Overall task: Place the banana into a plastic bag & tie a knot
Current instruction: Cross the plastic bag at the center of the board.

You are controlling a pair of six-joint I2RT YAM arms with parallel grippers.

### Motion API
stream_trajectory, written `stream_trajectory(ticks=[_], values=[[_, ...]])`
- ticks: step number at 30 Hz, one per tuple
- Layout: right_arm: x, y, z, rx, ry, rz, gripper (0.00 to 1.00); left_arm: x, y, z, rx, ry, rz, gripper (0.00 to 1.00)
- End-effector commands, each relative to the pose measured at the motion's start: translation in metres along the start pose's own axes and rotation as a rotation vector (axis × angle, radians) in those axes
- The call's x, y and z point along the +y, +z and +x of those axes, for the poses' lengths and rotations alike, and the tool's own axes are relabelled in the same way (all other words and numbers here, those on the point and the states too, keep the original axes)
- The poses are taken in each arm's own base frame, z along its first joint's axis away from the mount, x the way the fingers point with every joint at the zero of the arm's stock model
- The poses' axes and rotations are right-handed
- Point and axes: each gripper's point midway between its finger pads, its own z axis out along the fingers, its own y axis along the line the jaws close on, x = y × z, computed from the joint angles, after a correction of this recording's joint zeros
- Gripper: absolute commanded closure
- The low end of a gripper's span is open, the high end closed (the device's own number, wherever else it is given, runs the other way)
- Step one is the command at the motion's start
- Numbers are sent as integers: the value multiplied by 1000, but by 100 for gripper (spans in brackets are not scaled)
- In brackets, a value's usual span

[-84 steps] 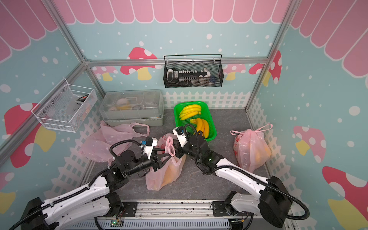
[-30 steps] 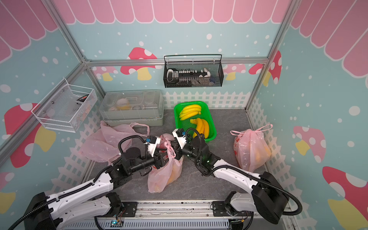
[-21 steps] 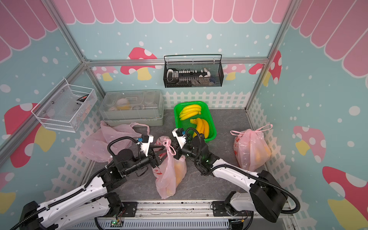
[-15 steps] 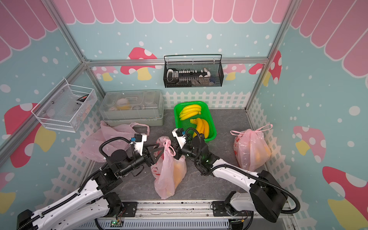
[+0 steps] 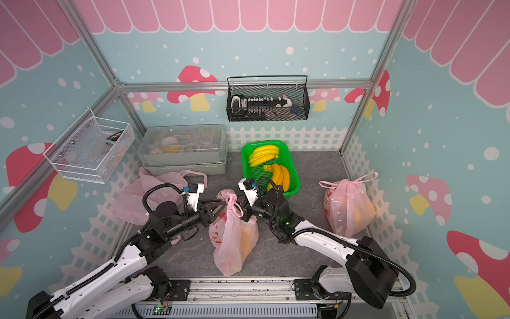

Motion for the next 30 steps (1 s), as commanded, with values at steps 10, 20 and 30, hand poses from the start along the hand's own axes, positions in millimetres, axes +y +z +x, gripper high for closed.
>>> stream_trajectory(ticks=[10, 20, 30], values=[[5, 0, -3, -9, -31, -29, 100, -19, 12, -14, -8, 4, 97, 65], [7, 1, 4, 7, -33, -43, 100, -23, 14, -18, -14, 3, 112, 84], [8, 1, 4, 9, -38, -45, 100, -16, 15, -15, -6, 7, 75, 100]])
